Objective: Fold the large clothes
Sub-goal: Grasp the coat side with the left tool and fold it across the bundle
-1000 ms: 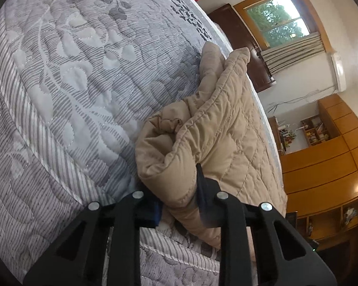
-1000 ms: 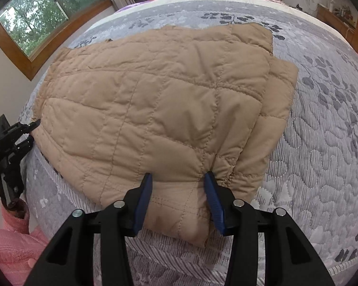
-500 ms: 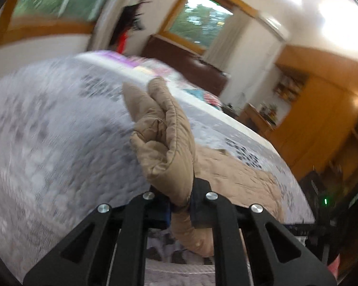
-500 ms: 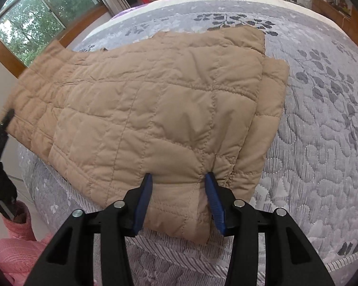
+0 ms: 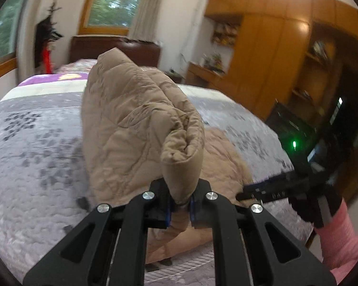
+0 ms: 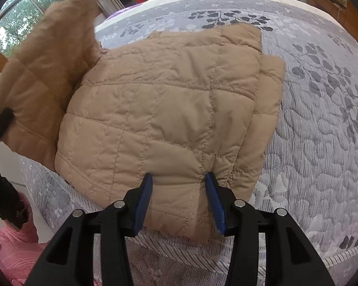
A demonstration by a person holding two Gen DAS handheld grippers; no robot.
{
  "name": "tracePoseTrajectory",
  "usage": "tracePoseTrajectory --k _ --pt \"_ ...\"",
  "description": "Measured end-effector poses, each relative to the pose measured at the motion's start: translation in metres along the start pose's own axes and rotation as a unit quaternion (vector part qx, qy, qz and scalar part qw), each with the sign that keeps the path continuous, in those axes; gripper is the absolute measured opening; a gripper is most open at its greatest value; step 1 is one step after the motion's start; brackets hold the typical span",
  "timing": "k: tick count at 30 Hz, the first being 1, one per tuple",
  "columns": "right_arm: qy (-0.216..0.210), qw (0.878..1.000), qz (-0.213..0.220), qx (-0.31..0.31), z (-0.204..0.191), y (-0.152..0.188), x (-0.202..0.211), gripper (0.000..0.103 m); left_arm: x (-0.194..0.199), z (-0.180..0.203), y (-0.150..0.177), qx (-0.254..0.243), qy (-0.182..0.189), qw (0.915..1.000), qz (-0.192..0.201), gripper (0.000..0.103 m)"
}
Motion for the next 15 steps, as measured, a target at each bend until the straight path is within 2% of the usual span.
tracePoseTrajectory --k 5,10,15 --pt "0.001 1.000 -0.001 -0.001 0.000 0.000 -0.001 0.047 -0.040 0.008 0.022 -0.011 0.023 0.9976 -0.064 0.010" --pt "0.002 1.000 -0.003 0.000 0.000 0.000 -0.001 0.047 -0.074 -0.001 0.046 0.009 0.039 0.9909 -0.129 0.012" --pt "0.004 1.000 -0.005 0.001 -0.001 0.000 -0.002 0.048 -0.089 -0.011 0.063 0.035 0.060 0.9859 -0.152 0.013"
Point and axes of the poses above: each gripper's, at about its wrist camera, not at the fingertips, and x roughly against the way its jaws point, z to its right, y to its underside, the point moved 8 cm from there along -x, roughly the way its jaws point, and after that the axes turned 1 degree about z, right-handed, at the moved point
